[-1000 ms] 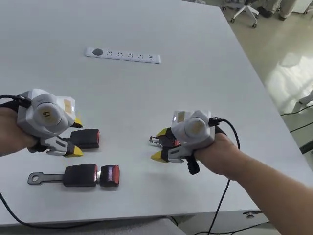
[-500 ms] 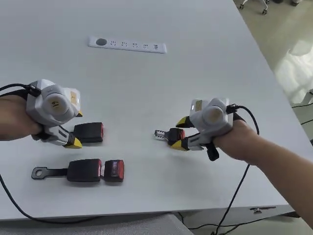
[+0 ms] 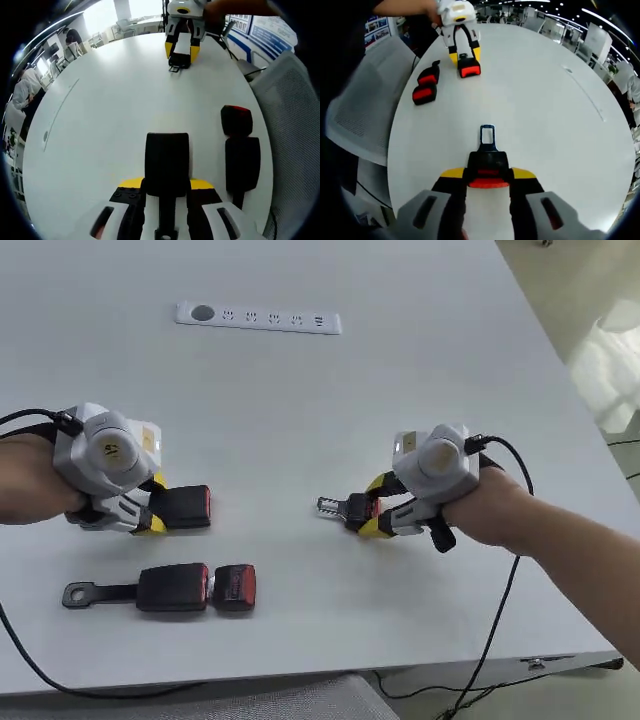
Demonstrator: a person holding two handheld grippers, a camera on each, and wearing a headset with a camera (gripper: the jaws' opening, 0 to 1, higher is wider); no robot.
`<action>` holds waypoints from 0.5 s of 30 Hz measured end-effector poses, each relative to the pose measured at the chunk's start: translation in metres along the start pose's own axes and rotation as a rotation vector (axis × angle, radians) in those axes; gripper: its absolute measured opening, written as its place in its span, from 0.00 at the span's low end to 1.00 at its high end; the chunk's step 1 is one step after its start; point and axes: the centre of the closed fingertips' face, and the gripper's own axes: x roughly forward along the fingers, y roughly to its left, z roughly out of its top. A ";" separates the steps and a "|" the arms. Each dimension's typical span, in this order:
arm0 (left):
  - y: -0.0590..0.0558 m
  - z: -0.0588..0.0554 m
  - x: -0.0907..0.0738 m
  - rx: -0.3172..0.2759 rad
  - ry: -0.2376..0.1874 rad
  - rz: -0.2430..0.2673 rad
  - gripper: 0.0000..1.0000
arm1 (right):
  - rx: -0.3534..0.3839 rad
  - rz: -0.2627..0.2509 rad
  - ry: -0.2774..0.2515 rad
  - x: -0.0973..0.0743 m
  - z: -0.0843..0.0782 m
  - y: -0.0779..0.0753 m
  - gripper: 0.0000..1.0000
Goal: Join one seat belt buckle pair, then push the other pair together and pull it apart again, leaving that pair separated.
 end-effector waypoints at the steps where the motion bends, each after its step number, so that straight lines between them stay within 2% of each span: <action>1: 0.000 0.000 0.000 0.010 -0.002 -0.004 0.32 | -0.005 0.007 0.002 0.000 0.000 0.000 0.33; 8: -0.003 0.001 0.000 0.054 -0.003 -0.011 0.31 | -0.011 0.032 0.002 -0.001 0.002 0.003 0.32; 15: -0.005 0.002 0.000 0.060 0.017 -0.024 0.31 | -0.030 0.029 0.024 0.001 0.005 0.002 0.32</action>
